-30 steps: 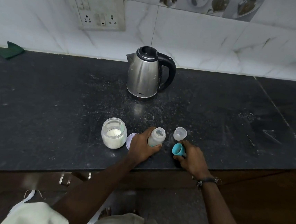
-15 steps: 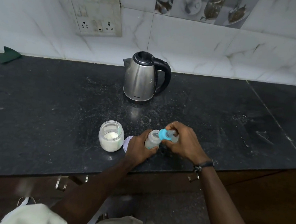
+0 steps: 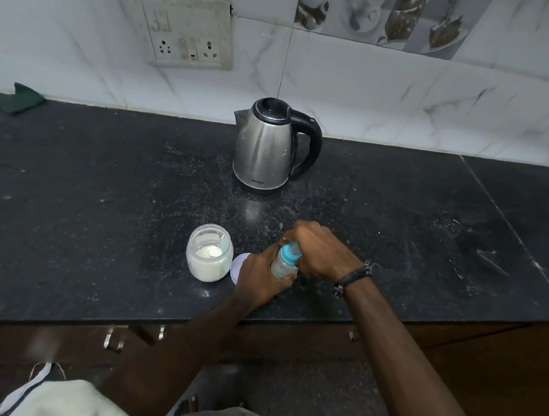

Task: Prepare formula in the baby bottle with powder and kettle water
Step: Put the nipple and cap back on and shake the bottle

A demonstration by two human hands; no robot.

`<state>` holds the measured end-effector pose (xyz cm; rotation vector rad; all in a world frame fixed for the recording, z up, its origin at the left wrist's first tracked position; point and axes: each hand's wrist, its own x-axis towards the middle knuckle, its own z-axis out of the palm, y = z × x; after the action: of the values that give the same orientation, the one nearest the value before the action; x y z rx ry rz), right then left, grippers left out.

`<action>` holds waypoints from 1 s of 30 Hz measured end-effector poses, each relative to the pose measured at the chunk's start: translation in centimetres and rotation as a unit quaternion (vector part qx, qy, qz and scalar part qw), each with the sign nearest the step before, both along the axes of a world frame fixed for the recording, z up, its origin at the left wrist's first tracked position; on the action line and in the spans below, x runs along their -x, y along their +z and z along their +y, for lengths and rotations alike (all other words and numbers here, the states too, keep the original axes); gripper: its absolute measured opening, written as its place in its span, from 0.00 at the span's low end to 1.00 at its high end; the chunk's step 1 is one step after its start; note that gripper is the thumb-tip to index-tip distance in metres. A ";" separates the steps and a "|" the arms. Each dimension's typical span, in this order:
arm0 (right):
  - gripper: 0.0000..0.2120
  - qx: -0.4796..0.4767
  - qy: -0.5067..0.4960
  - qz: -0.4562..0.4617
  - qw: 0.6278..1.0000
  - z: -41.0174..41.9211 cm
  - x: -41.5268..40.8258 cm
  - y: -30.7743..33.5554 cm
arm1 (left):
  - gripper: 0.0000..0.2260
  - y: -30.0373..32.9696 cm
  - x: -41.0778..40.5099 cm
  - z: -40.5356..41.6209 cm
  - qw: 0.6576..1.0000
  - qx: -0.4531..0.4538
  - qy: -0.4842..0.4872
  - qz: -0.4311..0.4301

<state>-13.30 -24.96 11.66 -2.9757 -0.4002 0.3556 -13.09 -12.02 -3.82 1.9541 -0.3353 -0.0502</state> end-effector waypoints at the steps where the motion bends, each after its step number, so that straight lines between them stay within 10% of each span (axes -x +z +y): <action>1: 0.22 0.006 0.002 -0.001 1.000 0.1 -0.1 -0.1 | 0.24 0.0 0.0 0.0 1.000 -0.001 0.001 0.001; 19: 0.39 0.098 -0.135 -0.066 0.984 1.0 0.5 0.6 | 0.26 0.0 0.0 -0.1 1.000 -0.028 0.008 0.001; 30: 0.19 0.121 0.015 0.018 0.992 1.5 -0.3 1.5 | 0.25 0.6 0.1 0.0 1.000 -0.005 -0.007 -0.008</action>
<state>-12.97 -23.41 13.12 -3.1950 -0.4260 0.4939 -13.18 -12.07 -3.19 1.9622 -0.3604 -0.0452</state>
